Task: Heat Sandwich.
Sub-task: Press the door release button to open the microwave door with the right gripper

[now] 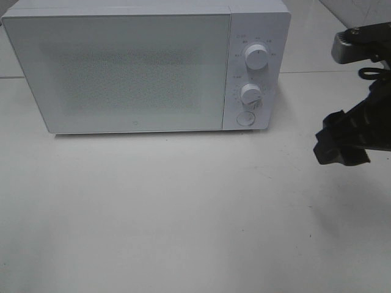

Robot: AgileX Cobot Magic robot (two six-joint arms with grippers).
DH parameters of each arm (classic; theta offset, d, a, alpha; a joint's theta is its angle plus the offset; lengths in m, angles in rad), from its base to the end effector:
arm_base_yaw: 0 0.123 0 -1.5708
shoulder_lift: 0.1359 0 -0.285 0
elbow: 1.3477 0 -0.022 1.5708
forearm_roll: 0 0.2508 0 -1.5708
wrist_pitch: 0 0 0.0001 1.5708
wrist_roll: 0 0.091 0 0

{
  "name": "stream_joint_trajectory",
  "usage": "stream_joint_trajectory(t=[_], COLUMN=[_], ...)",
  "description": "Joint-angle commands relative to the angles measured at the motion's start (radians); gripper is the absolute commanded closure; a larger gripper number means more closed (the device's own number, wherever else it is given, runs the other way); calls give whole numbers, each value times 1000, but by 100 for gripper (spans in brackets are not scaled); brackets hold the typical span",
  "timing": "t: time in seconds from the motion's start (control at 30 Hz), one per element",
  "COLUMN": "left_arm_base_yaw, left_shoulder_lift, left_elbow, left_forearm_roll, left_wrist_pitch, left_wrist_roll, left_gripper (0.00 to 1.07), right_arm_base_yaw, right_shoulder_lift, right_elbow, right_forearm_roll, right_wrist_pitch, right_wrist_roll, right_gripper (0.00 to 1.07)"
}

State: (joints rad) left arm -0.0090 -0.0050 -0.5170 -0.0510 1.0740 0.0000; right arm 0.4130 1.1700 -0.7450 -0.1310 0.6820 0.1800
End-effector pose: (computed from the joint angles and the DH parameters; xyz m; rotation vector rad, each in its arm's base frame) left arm -0.0083 -0.0040 0.2810 0.0126 2.0352 -0.0666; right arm 0.2018 0.0802 0.2586 -0.4006 2.5516 0.0756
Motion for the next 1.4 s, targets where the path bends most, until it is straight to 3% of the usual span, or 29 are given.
stream_joint_trajectory(t=[0.03,0.67,1.03,1.2,1.4], left_arm_base_yaw=[4,4,4,4,4], left_shoulder_lift=[-24,-24,-24,-24,-17], left_elbow=[2,2,2,2,2], left_forearm_roll=[0,0,0,0,0], left_wrist_pitch=[-5,-5,-5,-5,-5], left_wrist_roll=[0,0,0,0,0], left_gripper=[10,10,10,10,10], right_arm_base_yaw=[-3,-3,-6,-102,-208], right_shoulder_lift=[-61,-599,-1018,-1128,-1192], right_elbow=[-6,-1,130,214,231], right_forearm_roll=[-5,42,10,-6,8], right_wrist_pitch=[68,373,396,416,350], right_wrist_roll=[-27,-85,-106,-103,-87], right_gripper=[31,31,31,31,31])
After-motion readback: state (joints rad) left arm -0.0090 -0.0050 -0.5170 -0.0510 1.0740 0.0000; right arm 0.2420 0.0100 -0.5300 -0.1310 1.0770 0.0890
